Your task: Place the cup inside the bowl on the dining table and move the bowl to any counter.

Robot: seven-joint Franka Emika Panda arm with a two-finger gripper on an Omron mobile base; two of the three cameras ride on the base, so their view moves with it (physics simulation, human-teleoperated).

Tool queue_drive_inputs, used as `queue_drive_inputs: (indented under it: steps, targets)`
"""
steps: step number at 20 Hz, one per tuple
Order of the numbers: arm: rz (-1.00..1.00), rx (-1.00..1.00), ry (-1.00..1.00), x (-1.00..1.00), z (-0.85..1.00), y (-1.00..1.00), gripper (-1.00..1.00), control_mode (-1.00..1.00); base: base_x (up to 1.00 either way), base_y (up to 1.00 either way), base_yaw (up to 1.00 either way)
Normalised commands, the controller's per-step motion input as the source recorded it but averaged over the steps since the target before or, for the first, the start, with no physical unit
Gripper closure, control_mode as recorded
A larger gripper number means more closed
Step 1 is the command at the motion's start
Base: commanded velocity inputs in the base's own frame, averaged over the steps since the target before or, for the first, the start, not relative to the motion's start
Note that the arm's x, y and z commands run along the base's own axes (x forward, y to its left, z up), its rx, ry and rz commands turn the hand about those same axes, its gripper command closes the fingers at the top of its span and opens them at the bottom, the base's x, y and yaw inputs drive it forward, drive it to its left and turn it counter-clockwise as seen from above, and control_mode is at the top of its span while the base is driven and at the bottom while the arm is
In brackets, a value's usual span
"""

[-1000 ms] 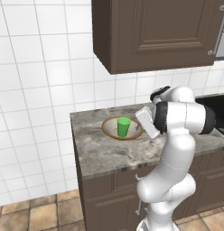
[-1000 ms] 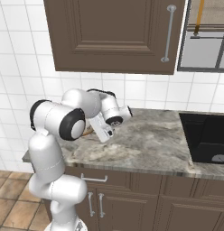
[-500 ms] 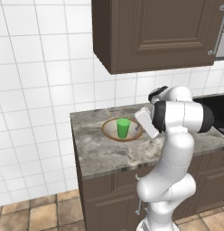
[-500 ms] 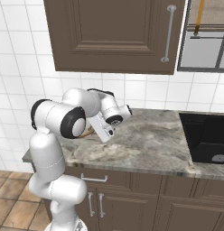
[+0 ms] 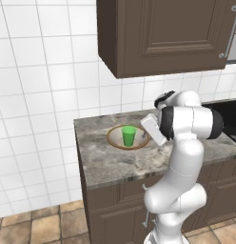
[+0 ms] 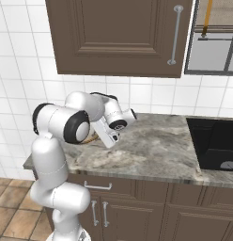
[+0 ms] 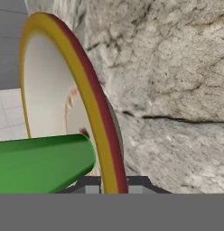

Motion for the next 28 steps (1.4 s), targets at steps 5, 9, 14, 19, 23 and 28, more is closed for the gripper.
queue_drive_inputs:
  steps: [5, 9, 14, 19, 23, 28]
  targets:
    - [0.00, -0.01, 0.00, 0.16, -0.19, 0.00, 1.00, -1.00, 0.00, 0.00, 0.00]
    - [0.00, 0.00, 0.00, 0.12, -0.23, 0.00, 1.00, -1.00, 0.00, 0.00, 0.00]
    - [0.00, -0.01, 0.00, 0.12, -0.19, 0.00, 1.00, -1.00, 0.00, 0.00, 0.00]
    - [0.00, 0.00, 0.00, 0.10, -0.15, 0.00, 1.00, -1.00, 0.00, 0.00, 0.00]
    - [0.00, 0.00, 0.00, 0.08, -0.17, 0.00, 1.00, -1.00, 0.00, 0.00, 0.00]
    - [0.00, 0.00, 0.00, 0.02, -0.19, 0.00, 1.00, -1.00, 0.00, 0.00, 0.00]
